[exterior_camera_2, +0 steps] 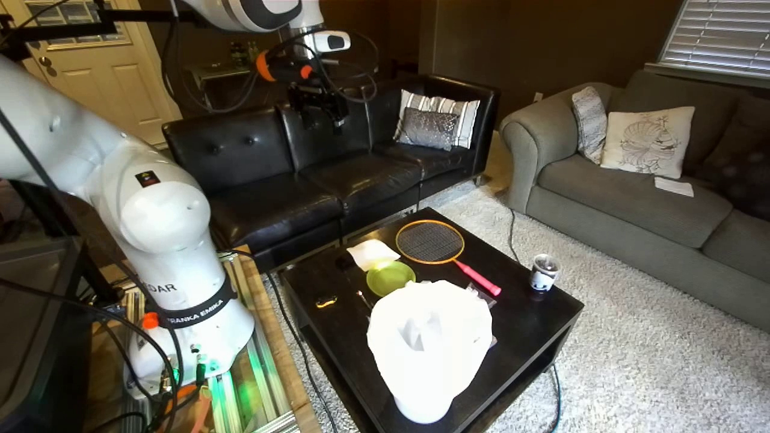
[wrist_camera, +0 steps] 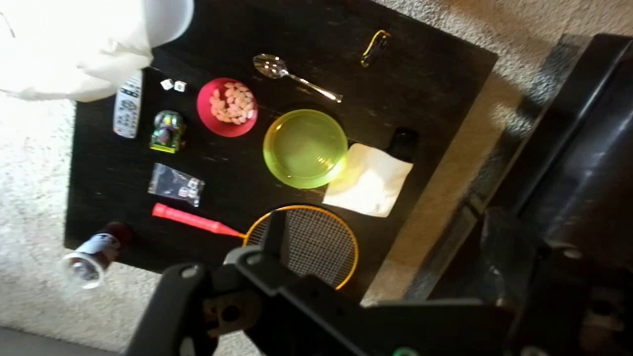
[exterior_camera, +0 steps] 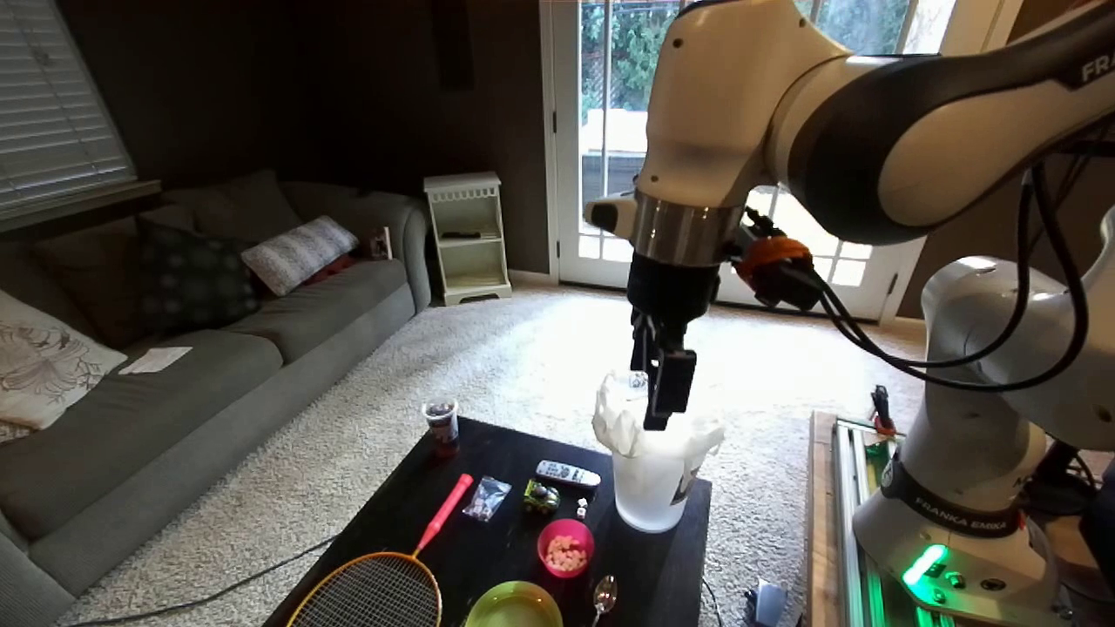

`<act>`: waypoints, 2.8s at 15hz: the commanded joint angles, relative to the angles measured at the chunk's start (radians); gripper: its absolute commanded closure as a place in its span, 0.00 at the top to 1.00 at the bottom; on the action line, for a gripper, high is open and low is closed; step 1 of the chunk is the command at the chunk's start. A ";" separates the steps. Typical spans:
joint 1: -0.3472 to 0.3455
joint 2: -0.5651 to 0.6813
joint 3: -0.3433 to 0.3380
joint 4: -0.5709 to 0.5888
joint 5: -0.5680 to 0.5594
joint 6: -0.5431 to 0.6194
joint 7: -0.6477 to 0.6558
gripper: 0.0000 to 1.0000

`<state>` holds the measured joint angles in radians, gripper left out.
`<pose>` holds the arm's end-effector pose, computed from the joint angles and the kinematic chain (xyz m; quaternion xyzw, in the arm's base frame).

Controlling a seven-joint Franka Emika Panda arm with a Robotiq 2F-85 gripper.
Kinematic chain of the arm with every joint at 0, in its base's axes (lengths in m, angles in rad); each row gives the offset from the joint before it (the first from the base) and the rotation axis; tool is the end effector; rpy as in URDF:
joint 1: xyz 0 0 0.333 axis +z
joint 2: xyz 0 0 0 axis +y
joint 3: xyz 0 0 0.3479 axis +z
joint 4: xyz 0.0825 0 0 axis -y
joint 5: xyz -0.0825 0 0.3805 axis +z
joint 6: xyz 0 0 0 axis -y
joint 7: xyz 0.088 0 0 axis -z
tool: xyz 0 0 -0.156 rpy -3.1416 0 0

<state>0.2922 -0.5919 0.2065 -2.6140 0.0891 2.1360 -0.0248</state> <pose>0.3128 0.1772 0.4263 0.9731 0.2234 0.0558 0.0064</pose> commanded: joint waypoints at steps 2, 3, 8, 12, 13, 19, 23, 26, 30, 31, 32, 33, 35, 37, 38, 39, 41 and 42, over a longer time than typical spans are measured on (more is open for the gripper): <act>0.123 0.242 0.010 0.039 0.125 0.143 -0.136 1.00; 0.149 0.297 0.015 0.045 0.154 0.175 -0.168 1.00; 0.221 0.513 0.035 0.093 0.339 0.238 -0.413 1.00; 0.175 0.520 0.085 0.078 0.342 0.227 -0.435 1.00; 0.169 0.527 0.089 0.079 0.341 0.227 -0.434 1.00; 0.163 0.536 0.095 0.079 0.316 0.221 -0.382 1.00; 0.183 0.717 0.155 0.104 0.393 0.276 -0.405 1.00; 0.177 0.899 0.230 0.146 0.451 0.366 -0.416 1.00; 0.152 1.105 0.289 0.207 0.415 0.518 -0.321 1.00; 0.156 1.149 0.283 0.225 0.392 0.543 -0.270 1.00; 0.162 1.191 0.271 0.237 0.374 0.578 -0.219 1.00; 0.172 1.225 0.256 0.250 0.358 0.605 -0.164 1.00; 0.156 1.293 0.253 0.276 0.333 0.647 -0.118 1.00; 0.139 1.345 0.254 0.298 0.302 0.668 -0.085 1.00; 0.116 1.354 0.268 0.300 0.293 0.675 -0.085 1.00; 0.111 1.318 0.275 0.264 0.267 0.668 -0.077 1.00; 0.096 1.349 0.275 0.284 0.256 0.671 -0.074 1.00; 0.092 1.355 0.275 0.289 0.256 0.671 -0.074 1.00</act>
<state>0.4182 0.7522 0.4581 -2.3234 0.4090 2.8003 -0.1453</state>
